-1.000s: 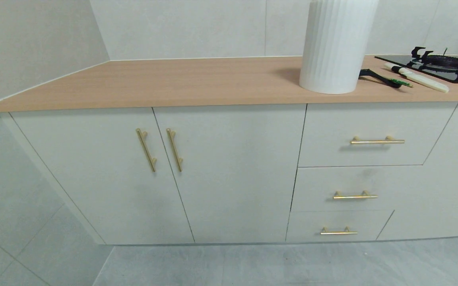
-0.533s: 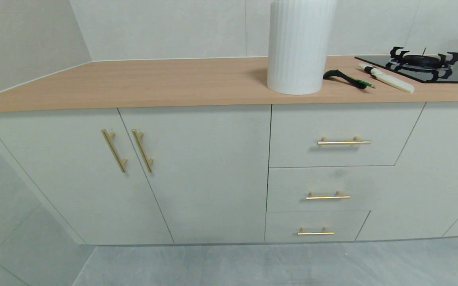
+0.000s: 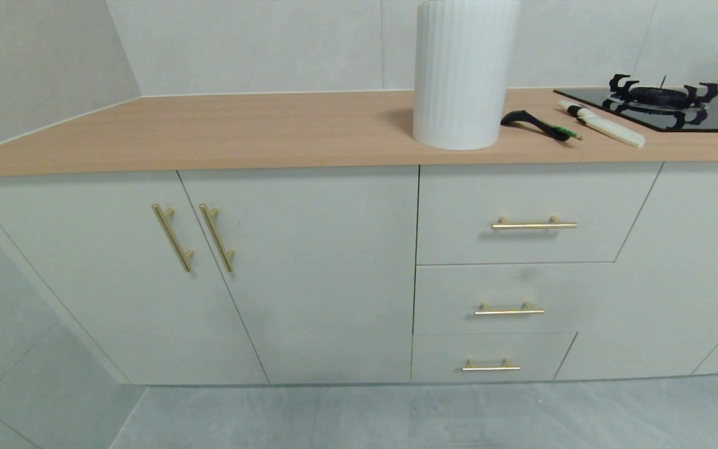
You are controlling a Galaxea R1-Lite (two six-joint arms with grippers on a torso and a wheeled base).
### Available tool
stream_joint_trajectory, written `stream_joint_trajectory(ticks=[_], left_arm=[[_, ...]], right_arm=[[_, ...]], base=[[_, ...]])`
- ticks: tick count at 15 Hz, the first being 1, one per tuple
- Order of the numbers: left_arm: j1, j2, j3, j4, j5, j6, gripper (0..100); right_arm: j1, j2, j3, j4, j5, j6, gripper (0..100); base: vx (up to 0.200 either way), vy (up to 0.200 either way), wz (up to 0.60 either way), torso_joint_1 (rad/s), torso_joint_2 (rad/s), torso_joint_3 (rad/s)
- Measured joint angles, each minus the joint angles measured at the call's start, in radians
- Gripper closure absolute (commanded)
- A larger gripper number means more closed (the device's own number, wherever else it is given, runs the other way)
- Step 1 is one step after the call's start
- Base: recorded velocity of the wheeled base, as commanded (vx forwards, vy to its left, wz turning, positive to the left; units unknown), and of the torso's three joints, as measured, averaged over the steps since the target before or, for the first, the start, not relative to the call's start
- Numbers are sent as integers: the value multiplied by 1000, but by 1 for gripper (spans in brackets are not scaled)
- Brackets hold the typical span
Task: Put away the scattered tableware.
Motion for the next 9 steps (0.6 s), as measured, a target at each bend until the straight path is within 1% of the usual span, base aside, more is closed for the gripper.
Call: stream_joint_trajectory(ticks=[9], left_arm=[[0,0,0,0,0,2,0]], right_arm=[[1,0,0,0,0,-1,0]], base=[[0,0,0,0,0,0]])
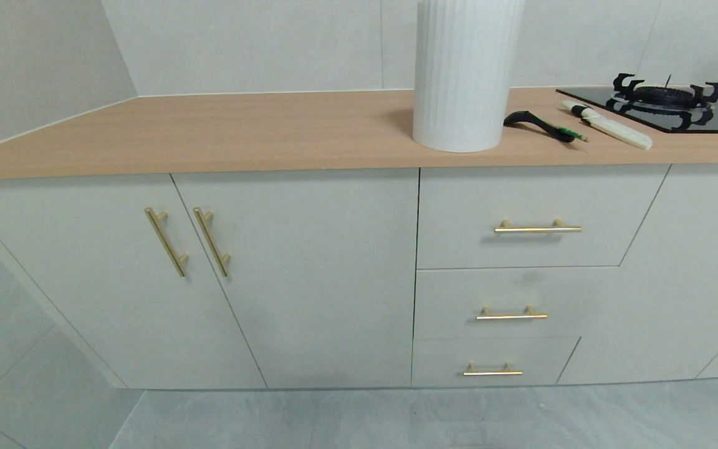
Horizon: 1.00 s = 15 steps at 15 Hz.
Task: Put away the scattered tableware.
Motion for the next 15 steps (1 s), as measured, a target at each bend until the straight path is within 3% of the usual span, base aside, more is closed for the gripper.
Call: stream_joint_trajectory(ticks=[7,15], left_arm=[[0,0,0,0,0,0,0],[0,0,0,0,0,0,0]], right_arm=[[0,0,-31,-3,2,20,0],[7,254,-176,17,179,45,0]], base=[[0,0,0,0,0,0],[0,0,0,0,0,0]])
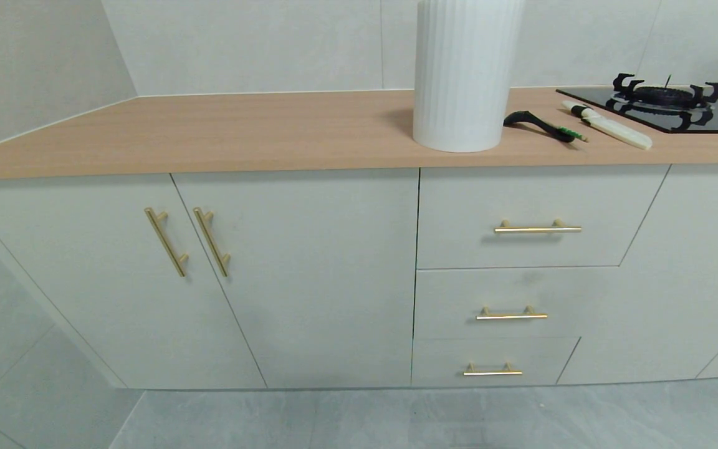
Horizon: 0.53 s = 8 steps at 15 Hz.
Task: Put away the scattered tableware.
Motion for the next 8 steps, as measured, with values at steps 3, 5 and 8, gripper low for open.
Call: stream_joint_trajectory(ticks=[3,5,8], left_arm=[[0,0,0,0,0,0,0],[0,0,0,0,0,-1,0],[0,0,0,0,0,0,0]], right_arm=[[14,187,-53,-6,39,-1,0],[44,308,-89,-28,50,-2,0],[88,519,-149,-103,53,-3,0]], base=[[0,0,0,0,0,0],[0,0,0,0,0,0],[0,0,0,0,0,0]])
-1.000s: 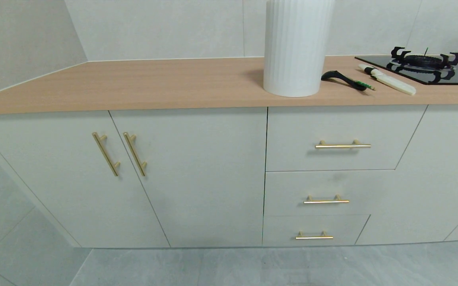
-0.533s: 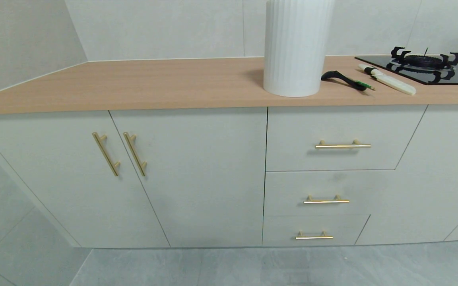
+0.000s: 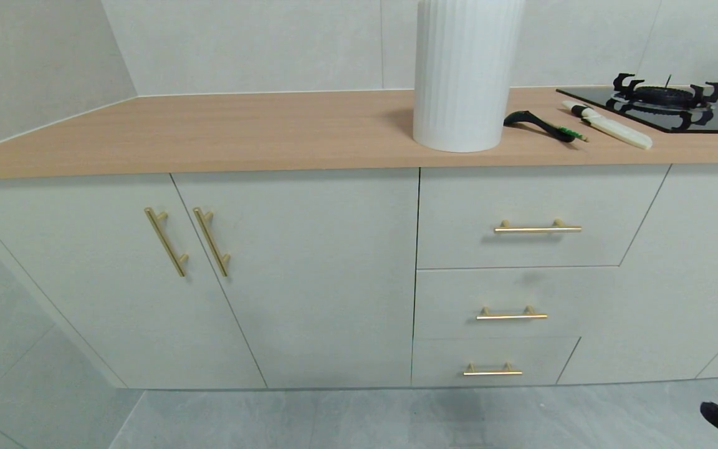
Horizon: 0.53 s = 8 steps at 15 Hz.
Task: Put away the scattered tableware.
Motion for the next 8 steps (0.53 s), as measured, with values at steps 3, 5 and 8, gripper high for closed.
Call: stream_joint_trajectory(ticks=[3,5,8], left_arm=[[0,0,0,0,0,0,0],[0,0,0,0,0,0,0],[0,0,0,0,0,0,0]], right_arm=[[24,254,-100,-81,0,0,0],[33,411,-161,-187,0,0,0],[43,600,-203,-365,-4,4,0]], base=[[0,0,0,0,0,0],[0,0,0,0,0,0],[0,0,0,0,0,0]])
